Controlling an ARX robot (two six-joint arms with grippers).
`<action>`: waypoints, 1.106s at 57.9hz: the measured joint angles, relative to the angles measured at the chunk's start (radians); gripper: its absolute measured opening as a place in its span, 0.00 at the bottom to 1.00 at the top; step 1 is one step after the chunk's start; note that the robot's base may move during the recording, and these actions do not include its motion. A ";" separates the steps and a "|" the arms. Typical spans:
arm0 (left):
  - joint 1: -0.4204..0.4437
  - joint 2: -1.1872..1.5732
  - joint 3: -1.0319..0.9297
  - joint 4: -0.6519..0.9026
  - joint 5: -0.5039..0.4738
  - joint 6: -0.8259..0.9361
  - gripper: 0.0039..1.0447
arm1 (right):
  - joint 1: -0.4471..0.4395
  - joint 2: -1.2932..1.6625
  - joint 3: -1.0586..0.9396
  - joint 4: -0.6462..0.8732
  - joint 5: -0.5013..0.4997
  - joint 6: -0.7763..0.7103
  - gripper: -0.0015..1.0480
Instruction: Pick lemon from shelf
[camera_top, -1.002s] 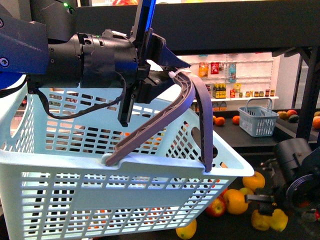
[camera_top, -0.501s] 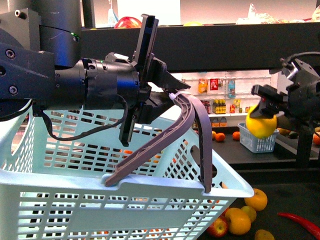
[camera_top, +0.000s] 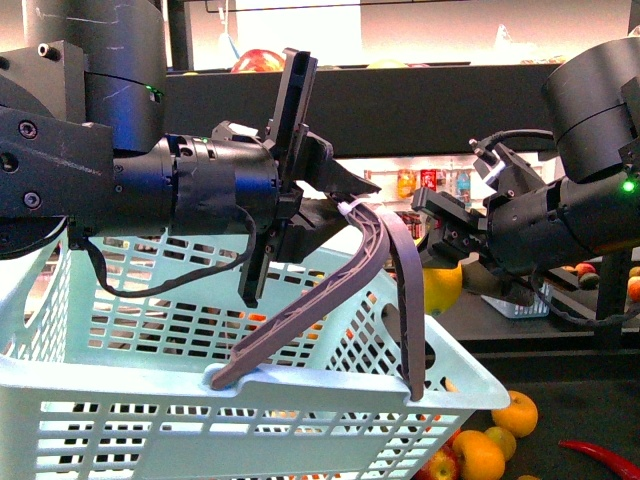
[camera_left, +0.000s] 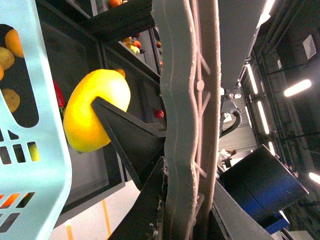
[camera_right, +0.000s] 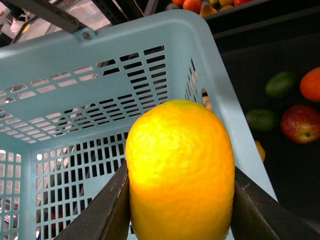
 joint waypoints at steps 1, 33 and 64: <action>0.000 0.000 0.000 0.000 0.000 0.000 0.11 | 0.003 0.000 -0.002 0.000 0.000 0.000 0.43; 0.000 0.000 0.000 0.000 0.000 0.000 0.11 | 0.045 0.062 -0.038 0.033 0.034 0.000 0.55; 0.000 0.002 0.000 0.000 0.000 0.001 0.11 | -0.027 0.004 -0.056 0.158 0.029 0.007 0.93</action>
